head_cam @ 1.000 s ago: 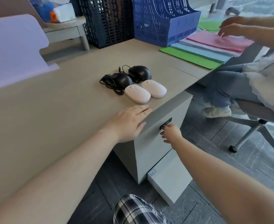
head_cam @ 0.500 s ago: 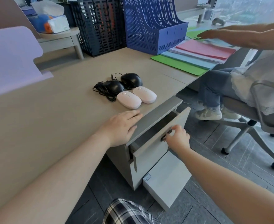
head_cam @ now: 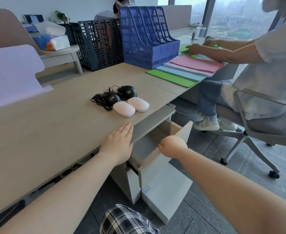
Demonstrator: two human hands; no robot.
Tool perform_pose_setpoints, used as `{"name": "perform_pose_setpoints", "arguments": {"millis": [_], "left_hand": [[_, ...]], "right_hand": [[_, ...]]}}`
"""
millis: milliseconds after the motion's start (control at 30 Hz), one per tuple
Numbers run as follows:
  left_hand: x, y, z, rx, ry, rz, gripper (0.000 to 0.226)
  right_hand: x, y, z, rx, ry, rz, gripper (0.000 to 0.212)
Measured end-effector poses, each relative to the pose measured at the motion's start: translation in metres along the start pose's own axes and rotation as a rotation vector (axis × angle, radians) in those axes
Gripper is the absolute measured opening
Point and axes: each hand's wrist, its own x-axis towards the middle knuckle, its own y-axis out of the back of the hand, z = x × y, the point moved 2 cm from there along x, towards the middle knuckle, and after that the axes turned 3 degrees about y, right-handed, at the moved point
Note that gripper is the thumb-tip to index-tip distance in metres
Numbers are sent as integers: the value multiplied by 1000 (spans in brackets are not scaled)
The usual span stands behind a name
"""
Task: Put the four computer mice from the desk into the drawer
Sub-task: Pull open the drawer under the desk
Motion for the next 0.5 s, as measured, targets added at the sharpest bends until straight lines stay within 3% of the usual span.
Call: {"name": "perform_pose_setpoints", "arguments": {"millis": [233,500], "left_hand": [[-14,5,4,-9,37,-14,64],[-18,9,2,-54,38,-56,64]], "right_hand": [[-47,4,35,-154,-111,-56,30],[-81,7,64,-65,-304,-207,31]]}}
